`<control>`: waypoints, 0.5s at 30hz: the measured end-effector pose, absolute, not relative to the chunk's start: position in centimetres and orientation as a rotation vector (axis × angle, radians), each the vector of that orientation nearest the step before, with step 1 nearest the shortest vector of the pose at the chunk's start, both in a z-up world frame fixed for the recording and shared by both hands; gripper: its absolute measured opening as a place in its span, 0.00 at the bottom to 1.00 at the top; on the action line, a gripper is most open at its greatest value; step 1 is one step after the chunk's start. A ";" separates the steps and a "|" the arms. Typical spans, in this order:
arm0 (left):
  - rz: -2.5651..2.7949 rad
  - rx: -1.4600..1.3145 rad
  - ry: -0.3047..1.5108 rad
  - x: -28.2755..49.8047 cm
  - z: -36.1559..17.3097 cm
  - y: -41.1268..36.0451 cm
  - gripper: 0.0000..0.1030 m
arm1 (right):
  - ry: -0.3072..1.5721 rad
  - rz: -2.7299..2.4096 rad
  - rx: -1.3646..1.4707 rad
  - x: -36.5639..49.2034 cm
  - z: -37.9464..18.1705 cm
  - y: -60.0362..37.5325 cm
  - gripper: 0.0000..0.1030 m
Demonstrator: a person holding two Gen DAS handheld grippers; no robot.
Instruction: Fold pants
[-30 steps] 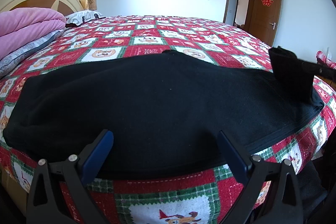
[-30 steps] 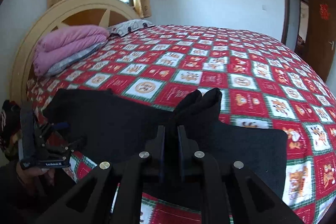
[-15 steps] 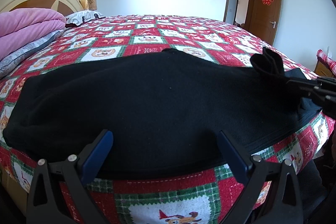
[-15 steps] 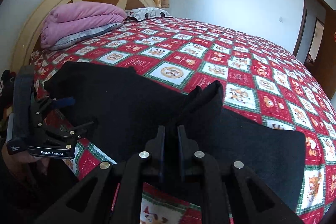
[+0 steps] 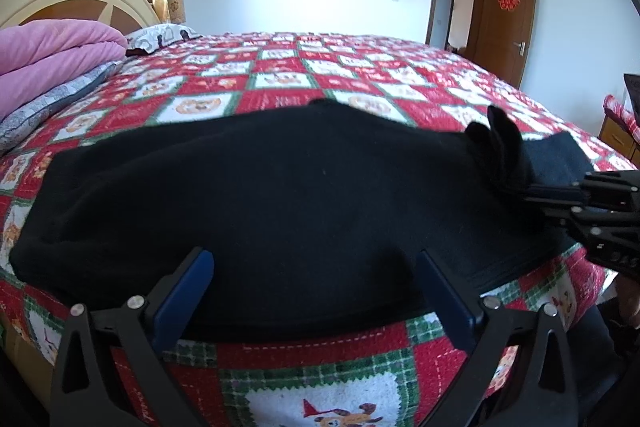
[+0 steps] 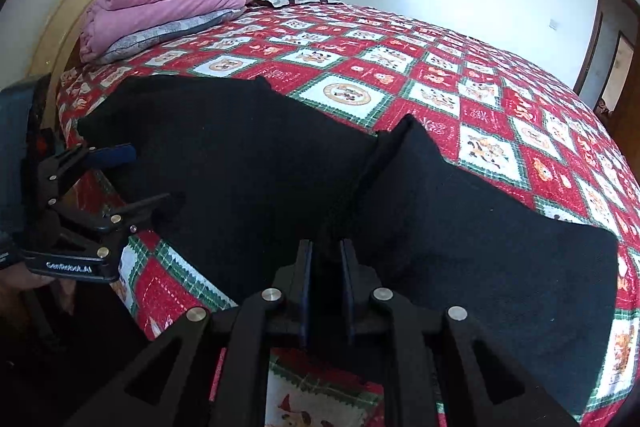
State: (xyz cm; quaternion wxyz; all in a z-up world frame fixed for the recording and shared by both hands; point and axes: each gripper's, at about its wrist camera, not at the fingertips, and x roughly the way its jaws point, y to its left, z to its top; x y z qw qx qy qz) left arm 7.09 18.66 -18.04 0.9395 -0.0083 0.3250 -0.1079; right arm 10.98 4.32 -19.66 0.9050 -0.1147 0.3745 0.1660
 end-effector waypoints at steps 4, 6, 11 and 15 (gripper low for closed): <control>-0.269 -0.045 0.641 6.9 -16.3 18.0 1.00 | 0.732 0.370 -0.209 9.4 -16.2 1.7 0.32; -0.307 -0.027 0.624 6.8 -15.3 16.9 1.00 | 0.699 0.340 -0.193 8.6 -14.3 -0.9 0.32; -0.436 0.039 0.631 7.1 -13.8 12.6 1.00 | 0.649 0.215 -0.045 8.1 -11.9 -9.1 0.33; -0.511 0.129 0.641 7.8 -13.2 8.8 1.00 | 0.648 0.100 0.145 8.8 -12.5 -14.9 0.33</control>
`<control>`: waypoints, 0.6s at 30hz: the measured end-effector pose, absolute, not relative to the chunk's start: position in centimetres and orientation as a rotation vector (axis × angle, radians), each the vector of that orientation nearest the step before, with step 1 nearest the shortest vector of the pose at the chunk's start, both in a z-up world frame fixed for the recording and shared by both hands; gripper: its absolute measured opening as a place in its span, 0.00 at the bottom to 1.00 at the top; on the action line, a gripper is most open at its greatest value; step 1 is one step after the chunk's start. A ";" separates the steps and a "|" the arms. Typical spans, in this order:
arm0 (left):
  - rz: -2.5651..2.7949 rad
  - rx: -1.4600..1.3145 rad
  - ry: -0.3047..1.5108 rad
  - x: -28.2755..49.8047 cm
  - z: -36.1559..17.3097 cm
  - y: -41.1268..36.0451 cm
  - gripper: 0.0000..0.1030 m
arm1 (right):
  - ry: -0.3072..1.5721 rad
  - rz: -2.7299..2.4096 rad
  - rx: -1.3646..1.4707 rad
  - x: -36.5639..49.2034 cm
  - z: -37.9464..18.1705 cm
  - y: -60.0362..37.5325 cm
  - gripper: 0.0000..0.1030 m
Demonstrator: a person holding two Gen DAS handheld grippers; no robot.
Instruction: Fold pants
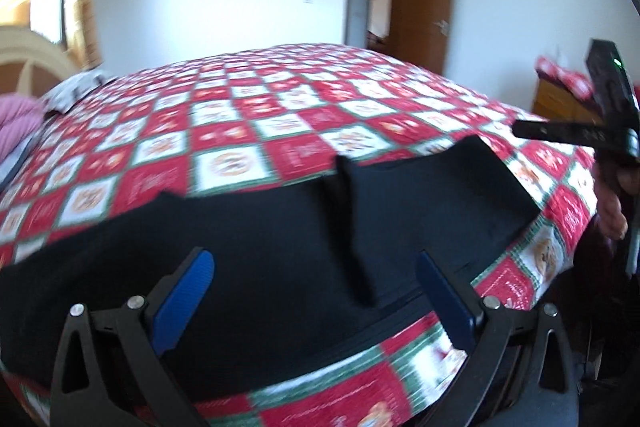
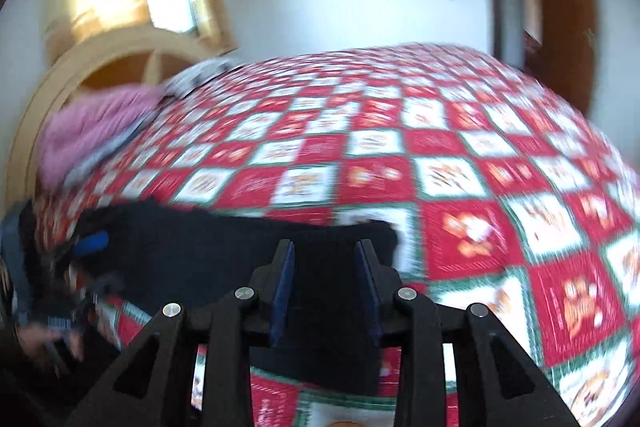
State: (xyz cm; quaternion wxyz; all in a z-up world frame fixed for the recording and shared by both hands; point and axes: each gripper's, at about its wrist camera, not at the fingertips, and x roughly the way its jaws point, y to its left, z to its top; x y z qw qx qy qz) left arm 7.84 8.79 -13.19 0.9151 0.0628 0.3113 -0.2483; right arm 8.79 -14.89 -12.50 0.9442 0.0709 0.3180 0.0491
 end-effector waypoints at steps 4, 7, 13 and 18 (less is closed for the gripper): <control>-0.519 0.184 0.657 9.6 -13.5 6.2 1.00 | 0.658 0.052 0.201 9.7 -13.8 -17.0 0.33; -0.514 0.182 0.679 11.2 -13.9 5.3 1.00 | 0.663 0.029 0.221 10.7 -14.6 -17.7 0.33; -0.634 0.023 0.823 14.0 -15.3 4.5 0.54 | 0.700 0.026 0.225 12.5 -16.2 -17.7 0.33; -0.651 -0.018 0.846 13.8 -15.8 4.4 0.13 | 0.708 0.032 0.188 12.4 -16.6 -17.0 0.33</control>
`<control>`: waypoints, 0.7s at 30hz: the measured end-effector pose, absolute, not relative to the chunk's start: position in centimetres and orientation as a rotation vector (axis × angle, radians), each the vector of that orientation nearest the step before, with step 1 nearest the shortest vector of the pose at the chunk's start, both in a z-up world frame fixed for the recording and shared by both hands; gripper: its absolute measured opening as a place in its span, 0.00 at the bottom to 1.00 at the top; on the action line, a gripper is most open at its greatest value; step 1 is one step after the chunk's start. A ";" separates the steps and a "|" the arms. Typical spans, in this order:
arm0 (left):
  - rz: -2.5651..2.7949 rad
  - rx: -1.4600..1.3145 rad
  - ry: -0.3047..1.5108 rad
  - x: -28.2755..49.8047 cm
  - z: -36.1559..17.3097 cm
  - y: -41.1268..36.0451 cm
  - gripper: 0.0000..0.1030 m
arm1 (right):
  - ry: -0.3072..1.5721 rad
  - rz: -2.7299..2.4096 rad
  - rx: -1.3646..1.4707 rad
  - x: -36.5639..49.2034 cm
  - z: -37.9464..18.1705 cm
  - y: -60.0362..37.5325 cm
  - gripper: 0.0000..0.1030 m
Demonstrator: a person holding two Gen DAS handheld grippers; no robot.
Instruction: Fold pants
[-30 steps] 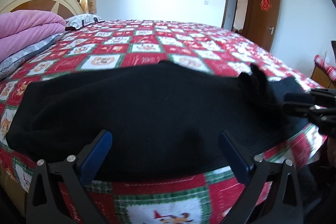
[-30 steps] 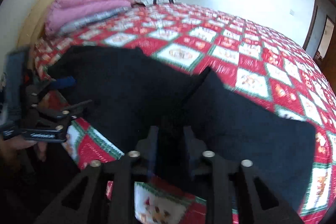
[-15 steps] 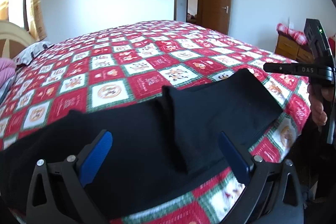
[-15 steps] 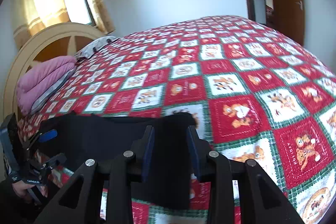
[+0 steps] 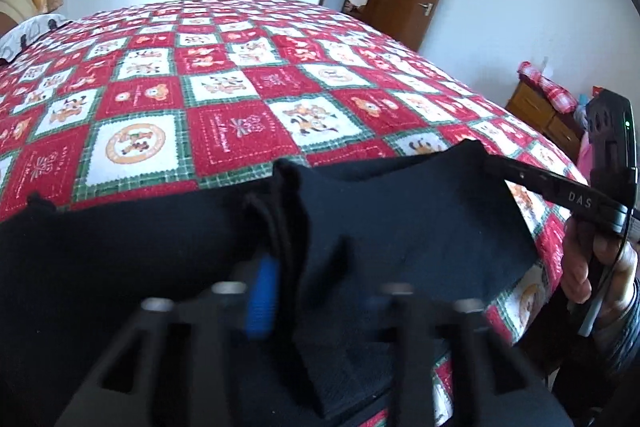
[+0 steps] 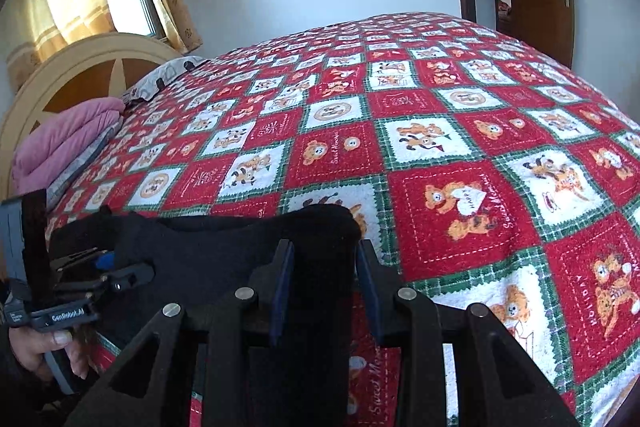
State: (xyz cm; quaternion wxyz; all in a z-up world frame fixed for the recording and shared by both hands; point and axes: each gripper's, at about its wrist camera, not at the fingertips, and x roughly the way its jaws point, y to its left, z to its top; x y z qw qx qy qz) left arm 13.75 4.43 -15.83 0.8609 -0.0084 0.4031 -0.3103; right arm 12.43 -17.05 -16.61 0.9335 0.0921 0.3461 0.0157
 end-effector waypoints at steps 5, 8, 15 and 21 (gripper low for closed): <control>-0.616 -0.103 0.852 13.2 -15.2 6.4 0.10 | 0.659 0.036 0.174 11.1 -15.7 -17.0 0.33; -0.586 -0.119 0.852 12.9 -15.5 6.9 0.10 | 0.598 0.054 0.170 10.4 -14.9 -16.6 0.33; -0.589 -0.087 0.840 13.6 -16.5 6.2 0.16 | 0.749 0.122 0.136 12.7 -17.6 -14.7 0.33; -0.580 -0.024 0.828 12.6 -15.9 5.9 0.52 | 0.761 0.075 0.117 12.1 -17.8 -15.4 0.33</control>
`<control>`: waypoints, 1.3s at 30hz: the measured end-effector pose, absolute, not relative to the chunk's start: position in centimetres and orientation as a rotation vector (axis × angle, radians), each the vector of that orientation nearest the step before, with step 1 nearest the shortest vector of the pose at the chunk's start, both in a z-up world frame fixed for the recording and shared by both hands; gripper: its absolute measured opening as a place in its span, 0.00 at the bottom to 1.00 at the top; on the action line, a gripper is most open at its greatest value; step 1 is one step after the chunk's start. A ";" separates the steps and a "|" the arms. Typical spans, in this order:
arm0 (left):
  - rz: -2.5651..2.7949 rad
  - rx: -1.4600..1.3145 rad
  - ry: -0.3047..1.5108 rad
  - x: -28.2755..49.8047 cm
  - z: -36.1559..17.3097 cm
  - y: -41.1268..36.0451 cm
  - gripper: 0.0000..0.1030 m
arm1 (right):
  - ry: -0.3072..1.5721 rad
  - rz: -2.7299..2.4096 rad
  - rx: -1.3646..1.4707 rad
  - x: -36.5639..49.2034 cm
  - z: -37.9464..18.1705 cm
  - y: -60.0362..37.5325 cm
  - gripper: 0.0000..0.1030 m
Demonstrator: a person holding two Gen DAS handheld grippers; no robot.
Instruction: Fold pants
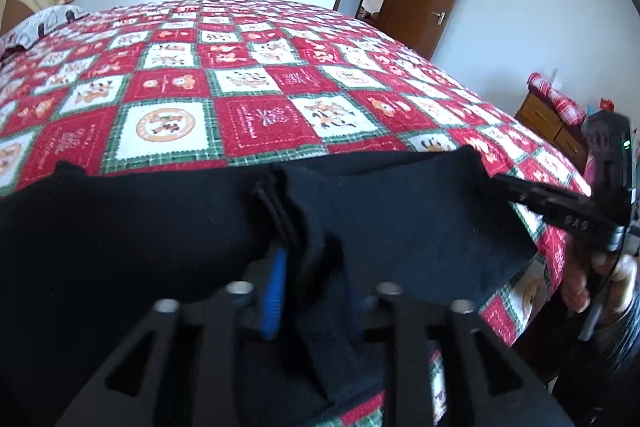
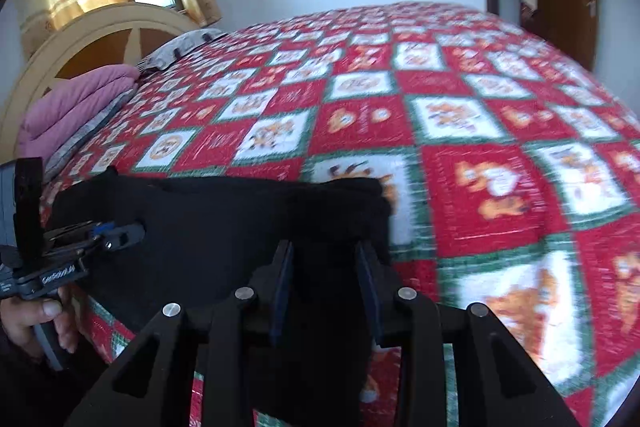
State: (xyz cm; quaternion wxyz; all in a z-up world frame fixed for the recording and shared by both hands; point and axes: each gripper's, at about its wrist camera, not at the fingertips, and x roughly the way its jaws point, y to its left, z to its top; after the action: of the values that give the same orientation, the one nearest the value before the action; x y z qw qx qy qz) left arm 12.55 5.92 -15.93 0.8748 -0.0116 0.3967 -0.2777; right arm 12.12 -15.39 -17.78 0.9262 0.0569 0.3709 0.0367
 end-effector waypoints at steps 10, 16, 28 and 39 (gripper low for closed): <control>-0.507 0.182 0.763 9.7 -17.6 5.1 0.90 | 0.899 0.134 -0.030 8.2 -19.7 -13.0 0.43; -0.504 0.135 0.752 9.5 -15.8 7.6 0.90 | 0.830 0.159 0.026 7.5 -18.8 -13.8 0.44; -0.034 -0.063 0.664 12.5 -12.2 30.2 0.92 | 0.602 0.157 0.052 5.6 -15.7 -13.1 0.44; 0.082 -0.279 0.765 12.7 -16.2 39.2 0.55 | 0.615 0.142 0.025 5.7 -16.5 -13.0 0.44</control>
State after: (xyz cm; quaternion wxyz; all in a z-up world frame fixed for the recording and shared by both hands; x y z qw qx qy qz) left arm 12.72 39.23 -16.23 0.9175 -0.1359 0.3717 0.0400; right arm 5.71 -12.97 -16.54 0.9505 0.0121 0.3024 0.0697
